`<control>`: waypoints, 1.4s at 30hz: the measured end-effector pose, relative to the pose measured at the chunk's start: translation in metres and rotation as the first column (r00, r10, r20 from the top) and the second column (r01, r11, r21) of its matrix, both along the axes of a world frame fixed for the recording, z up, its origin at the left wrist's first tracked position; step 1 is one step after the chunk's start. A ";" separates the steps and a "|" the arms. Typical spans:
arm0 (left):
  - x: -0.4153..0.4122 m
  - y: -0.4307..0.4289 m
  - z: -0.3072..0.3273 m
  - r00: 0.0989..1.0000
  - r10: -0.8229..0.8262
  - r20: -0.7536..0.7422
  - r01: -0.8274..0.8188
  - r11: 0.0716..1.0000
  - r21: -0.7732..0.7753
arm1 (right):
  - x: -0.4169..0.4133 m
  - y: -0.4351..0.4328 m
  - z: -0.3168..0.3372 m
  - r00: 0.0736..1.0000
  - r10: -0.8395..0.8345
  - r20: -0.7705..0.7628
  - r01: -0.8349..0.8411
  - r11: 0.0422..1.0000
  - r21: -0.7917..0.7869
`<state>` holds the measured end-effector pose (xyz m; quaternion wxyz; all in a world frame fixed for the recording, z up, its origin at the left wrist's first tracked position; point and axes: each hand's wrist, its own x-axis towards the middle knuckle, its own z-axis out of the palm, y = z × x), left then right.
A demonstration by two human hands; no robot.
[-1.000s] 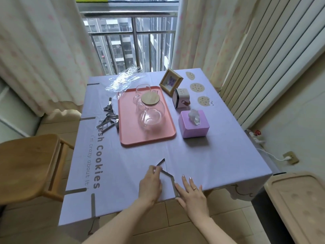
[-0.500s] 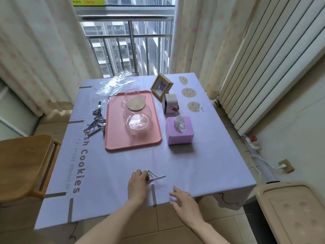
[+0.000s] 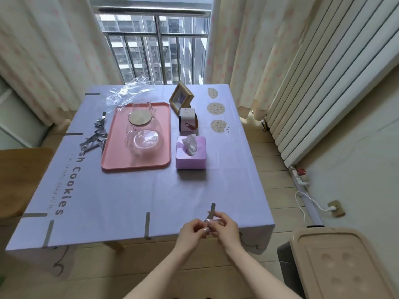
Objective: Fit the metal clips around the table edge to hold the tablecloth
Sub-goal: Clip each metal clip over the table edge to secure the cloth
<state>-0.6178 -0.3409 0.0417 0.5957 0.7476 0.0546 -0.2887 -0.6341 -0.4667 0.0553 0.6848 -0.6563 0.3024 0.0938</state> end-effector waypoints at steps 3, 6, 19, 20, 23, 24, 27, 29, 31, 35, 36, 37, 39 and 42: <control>-0.003 -0.017 0.001 0.999 -0.038 0.008 0.038 0.999 0.024 | -0.008 -0.013 -0.002 0.998 -0.069 -0.009 0.069 0.997 -0.019; 0.007 -0.020 -0.002 0.973 0.071 0.220 -0.123 0.964 0.236 | -0.016 -0.030 -0.004 0.990 -0.140 -0.019 0.139 0.990 -0.039; 0.088 0.011 -0.071 0.823 -0.474 0.313 -0.062 0.473 0.879 | -0.032 -0.065 -0.021 0.971 -0.239 -0.007 0.239 0.971 -0.019; 0.088 0.002 -0.071 0.800 -0.508 0.321 -0.055 0.470 0.881 | -0.031 -0.067 -0.021 0.967 -0.255 -0.003 0.255 0.967 -0.019; 0.084 -0.030 -0.073 0.747 -0.577 0.330 0.008 0.503 0.864 | -0.028 -0.075 -0.019 0.958 -0.287 0.027 0.287 0.958 -0.025; 0.079 -0.041 -0.074 0.721 -0.607 0.334 0.037 0.515 0.856 | -0.026 -0.078 -0.018 0.954 -0.296 0.043 0.297 0.954 -0.028; 0.063 -0.075 -0.073 0.648 -0.654 0.391 0.079 0.568 0.820 | -0.018 -0.089 -0.015 0.943 -0.322 0.087 0.328 0.942 -0.070; 0.054 -0.093 -0.072 0.611 -0.673 0.417 0.085 0.580 0.810 | -0.013 -0.098 -0.016 0.940 -0.325 0.104 0.336 0.936 -0.108; 0.045 -0.110 -0.074 0.568 -0.696 0.439 0.095 0.585 0.805 | -0.008 -0.108 -0.016 0.945 -0.304 0.121 0.319 0.937 -0.143; 0.026 -0.152 -0.076 0.503 -0.768 0.397 0.170 0.538 0.826 | 0.002 -0.125 -0.017 0.950 -0.272 0.156 0.300 0.931 -0.206; 0.022 -0.160 -0.076 0.488 -0.780 0.391 0.173 0.526 0.833 | 0.005 -0.128 -0.017 0.954 -0.250 0.168 0.285 0.928 -0.239; 0.019 -0.167 -0.077 0.469 -0.783 0.408 0.166 0.532 0.831 | 0.009 -0.132 -0.017 0.960 -0.216 0.178 0.259 0.925 -0.277; 0.016 -0.178 -0.079 0.423 -0.783 0.456 0.130 0.550 0.825 | 0.016 -0.136 -0.017 0.977 -0.117 0.181 0.174 0.923 -0.343; 0.012 -0.190 -0.079 0.389 -0.793 0.468 0.137 0.553 0.822 | 0.032 -0.134 -0.025 0.980 0.125 0.155 -0.032 0.868 -0.495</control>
